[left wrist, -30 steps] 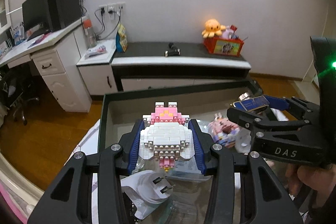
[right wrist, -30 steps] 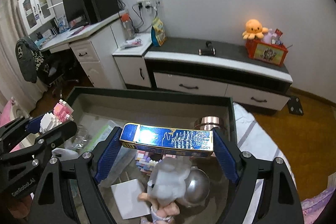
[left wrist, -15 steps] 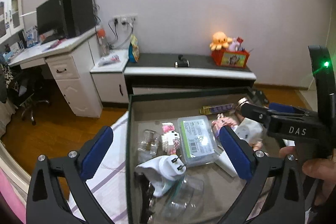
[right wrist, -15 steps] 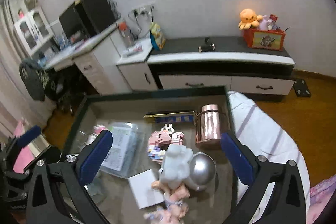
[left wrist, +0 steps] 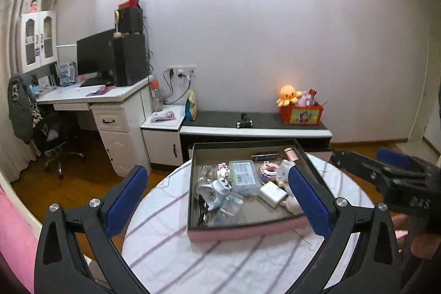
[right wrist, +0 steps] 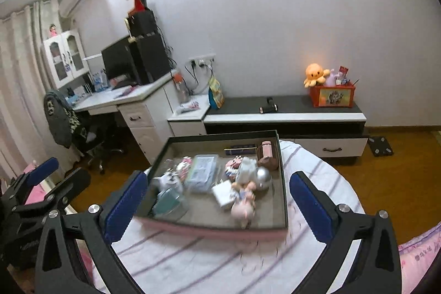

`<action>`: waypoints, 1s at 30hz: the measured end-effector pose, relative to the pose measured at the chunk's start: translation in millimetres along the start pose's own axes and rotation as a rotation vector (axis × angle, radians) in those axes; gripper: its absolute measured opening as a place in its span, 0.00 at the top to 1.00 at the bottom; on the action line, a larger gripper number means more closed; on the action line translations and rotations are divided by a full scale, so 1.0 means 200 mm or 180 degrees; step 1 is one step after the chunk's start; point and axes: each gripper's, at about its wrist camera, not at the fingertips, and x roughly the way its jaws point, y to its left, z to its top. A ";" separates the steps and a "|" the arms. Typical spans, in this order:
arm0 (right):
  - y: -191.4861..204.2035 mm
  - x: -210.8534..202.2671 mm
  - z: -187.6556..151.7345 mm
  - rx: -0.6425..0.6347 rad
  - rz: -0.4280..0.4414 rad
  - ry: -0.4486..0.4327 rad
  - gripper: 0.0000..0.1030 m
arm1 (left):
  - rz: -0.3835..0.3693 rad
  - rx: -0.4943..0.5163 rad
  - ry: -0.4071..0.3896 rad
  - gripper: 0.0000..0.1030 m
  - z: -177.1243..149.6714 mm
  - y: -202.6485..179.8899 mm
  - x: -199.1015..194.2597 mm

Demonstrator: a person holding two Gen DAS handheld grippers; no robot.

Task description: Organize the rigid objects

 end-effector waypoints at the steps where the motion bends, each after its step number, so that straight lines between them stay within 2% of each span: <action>1: 0.02 -0.08 -0.04 -0.0014 -0.0009 -0.0060 0.00 | 0.0008 -0.0002 -0.0032 0.00 -0.02 0.00 -0.06; 7: 0.06 -0.42 -0.24 -0.0081 -0.0204 -0.0277 0.00 | 0.0087 -0.0014 -0.0173 0.00 -0.14 -0.04 -0.36; 15: 0.11 -0.73 -0.47 -0.0221 -0.0461 -0.0480 0.00 | 0.0066 -0.0072 -0.0267 0.00 -0.31 -0.10 -0.65; 20: 0.16 -0.86 -0.49 -0.0286 -0.0515 -0.0594 0.00 | 0.0081 -0.0039 -0.0327 0.00 -0.39 -0.13 -0.79; 30: 0.22 -0.94 -0.50 -0.0299 -0.0537 -0.0708 0.00 | 0.0134 -0.0097 -0.0369 0.00 -0.39 -0.08 -0.86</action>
